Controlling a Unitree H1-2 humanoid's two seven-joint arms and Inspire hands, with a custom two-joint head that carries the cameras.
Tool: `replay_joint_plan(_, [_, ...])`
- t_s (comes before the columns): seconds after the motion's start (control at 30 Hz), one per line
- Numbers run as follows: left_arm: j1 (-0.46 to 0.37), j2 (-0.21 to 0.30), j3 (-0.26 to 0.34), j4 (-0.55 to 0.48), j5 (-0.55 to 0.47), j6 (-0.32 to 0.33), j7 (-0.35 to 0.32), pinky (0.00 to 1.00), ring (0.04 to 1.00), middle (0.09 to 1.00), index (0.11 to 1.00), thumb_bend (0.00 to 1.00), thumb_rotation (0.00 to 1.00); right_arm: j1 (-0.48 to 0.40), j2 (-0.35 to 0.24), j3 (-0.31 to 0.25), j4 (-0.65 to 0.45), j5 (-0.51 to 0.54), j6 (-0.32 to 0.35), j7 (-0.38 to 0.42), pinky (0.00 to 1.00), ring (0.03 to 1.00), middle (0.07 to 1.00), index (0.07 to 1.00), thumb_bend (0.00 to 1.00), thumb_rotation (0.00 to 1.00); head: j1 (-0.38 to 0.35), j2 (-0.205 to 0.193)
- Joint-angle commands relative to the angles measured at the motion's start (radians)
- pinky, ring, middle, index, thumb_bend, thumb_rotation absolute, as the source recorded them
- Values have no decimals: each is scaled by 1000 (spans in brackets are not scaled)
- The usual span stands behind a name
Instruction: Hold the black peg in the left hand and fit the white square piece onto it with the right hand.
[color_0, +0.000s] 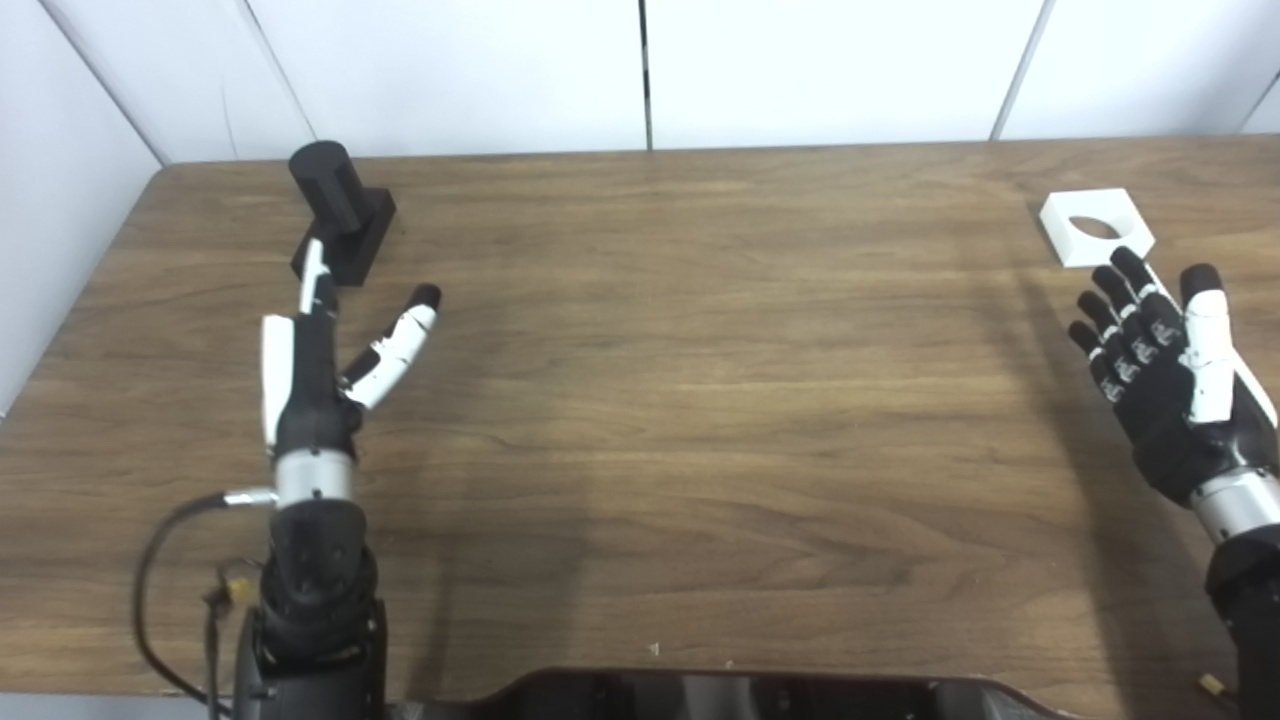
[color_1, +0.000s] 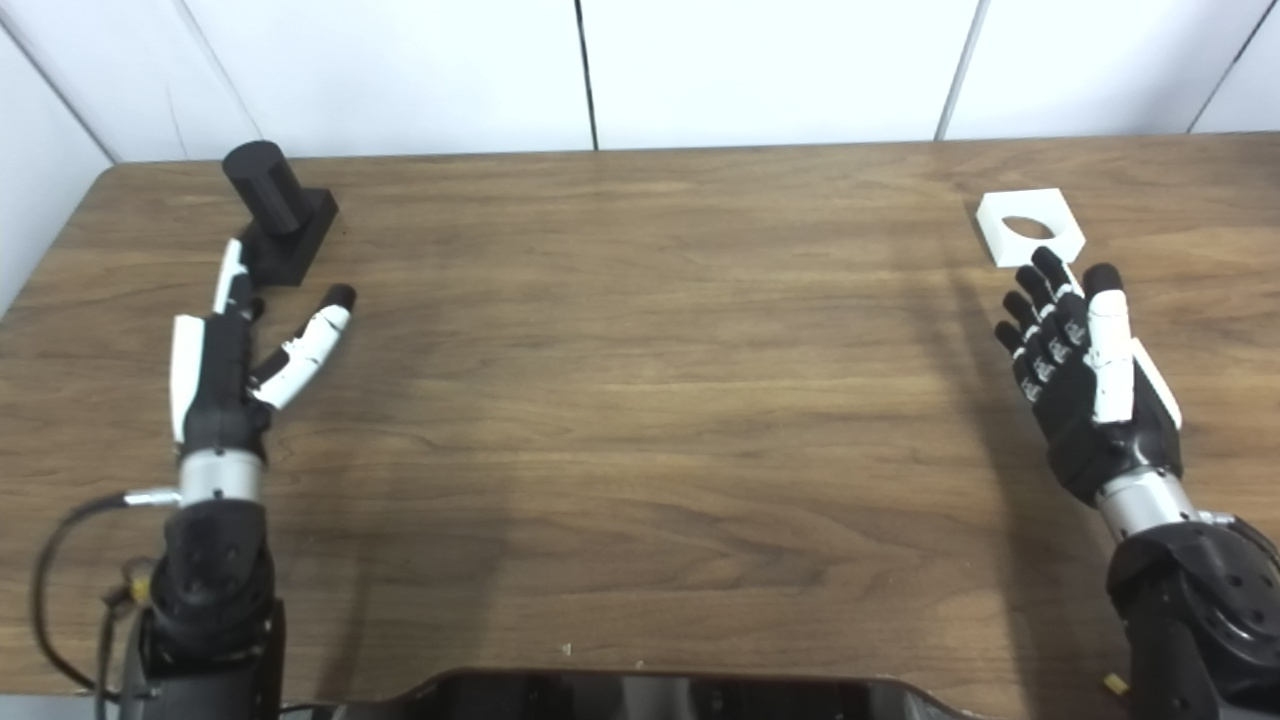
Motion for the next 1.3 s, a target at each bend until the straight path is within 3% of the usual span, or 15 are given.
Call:
replay_joint_plan(0.0, [-70,18,8,-25,118,24,20,910,998,1000,1000,877,505,-35,-19,3,-11,-7,-34,14,1000,1000,1000,1000,558,1000,8,-2])
replay_joint_plan(0.17, [-142,24,33,41,383,26,-28,995,1000,1000,990,927,578,-38,-17,11,-5,-24,-40,10,1000,1000,1000,1000,555,1000,18,-8])
replay_joint_plan(0.23, [-166,21,50,70,502,26,-79,999,1000,1000,979,928,631,-38,-19,14,-2,-29,-44,13,1000,1000,1000,1000,559,1000,25,-11])
replay_joint_plan(0.4, [-226,0,104,153,787,26,-233,1000,1000,1000,931,913,658,-33,-21,11,8,-32,-57,23,1000,1000,1000,1000,574,1000,47,-28])
replay_joint_plan(0.5, [-250,7,107,209,890,26,-269,1000,1000,1000,892,888,665,-30,-19,6,16,-32,-60,24,1000,1000,1000,1000,581,1000,47,-31])
replay_joint_plan(0.77, [-313,8,144,338,999,26,-314,1000,1000,1000,859,863,717,-30,-27,5,28,-44,-71,40,1000,1000,1000,1000,589,1000,62,-46])
replay_joint_plan(0.9, [-330,8,164,399,1014,26,-324,1000,1000,1000,858,852,749,-24,-27,6,45,-48,-93,51,1000,1000,1000,1000,586,1000,93,-94])
replay_joint_plan(1.27, [-350,-12,191,500,997,25,-272,1000,1000,1000,852,837,772,-19,-34,19,122,-53,-165,94,1000,1000,1000,1000,543,1000,131,-183])
